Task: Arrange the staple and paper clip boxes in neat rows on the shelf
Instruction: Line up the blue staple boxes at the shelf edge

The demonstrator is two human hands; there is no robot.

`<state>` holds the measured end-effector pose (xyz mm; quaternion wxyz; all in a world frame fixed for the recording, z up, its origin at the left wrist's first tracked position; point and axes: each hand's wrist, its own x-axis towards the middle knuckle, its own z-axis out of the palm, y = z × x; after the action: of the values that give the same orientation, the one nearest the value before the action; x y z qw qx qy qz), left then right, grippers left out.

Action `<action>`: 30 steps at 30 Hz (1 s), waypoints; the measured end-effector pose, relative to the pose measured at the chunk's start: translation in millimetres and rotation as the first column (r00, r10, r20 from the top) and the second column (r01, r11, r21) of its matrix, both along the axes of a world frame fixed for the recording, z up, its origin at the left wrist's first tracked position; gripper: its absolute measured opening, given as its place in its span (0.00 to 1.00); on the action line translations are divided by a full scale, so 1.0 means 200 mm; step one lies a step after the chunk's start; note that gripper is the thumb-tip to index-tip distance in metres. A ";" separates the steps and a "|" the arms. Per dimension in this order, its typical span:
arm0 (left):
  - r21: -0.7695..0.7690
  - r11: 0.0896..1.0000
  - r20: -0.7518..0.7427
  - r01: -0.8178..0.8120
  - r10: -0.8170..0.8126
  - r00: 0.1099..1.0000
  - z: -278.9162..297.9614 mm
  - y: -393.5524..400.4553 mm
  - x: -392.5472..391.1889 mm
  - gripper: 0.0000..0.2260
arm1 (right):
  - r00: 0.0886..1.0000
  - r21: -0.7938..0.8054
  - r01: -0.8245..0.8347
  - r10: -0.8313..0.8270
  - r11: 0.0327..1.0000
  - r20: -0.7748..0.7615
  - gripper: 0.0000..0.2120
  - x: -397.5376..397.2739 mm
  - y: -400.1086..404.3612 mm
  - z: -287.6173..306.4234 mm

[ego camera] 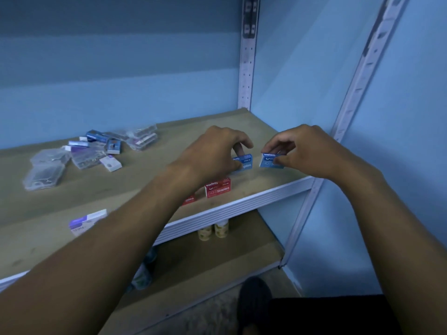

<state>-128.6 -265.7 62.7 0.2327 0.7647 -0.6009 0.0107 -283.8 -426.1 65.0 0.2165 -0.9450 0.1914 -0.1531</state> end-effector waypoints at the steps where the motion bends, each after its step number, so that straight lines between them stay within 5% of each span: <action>1: 0.002 1.000 0.007 0.002 -0.002 1.000 -0.01 -0.02 -0.01 0.19 | 1.000 0.005 -0.006 0.006 1.000 -0.002 0.15 -0.01 -0.01 0.00; 30: 0.068 0.997 -0.003 -0.039 0.039 0.999 -0.14 -0.09 -0.09 0.24 | 0.992 0.027 -0.066 0.069 0.997 -0.106 0.13 0.02 -0.07 -0.11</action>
<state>-146.6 -283.0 34.6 0.2079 0.7838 -0.5852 -0.0068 -280.8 -439.2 43.1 0.2222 -0.9552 0.1723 -0.0927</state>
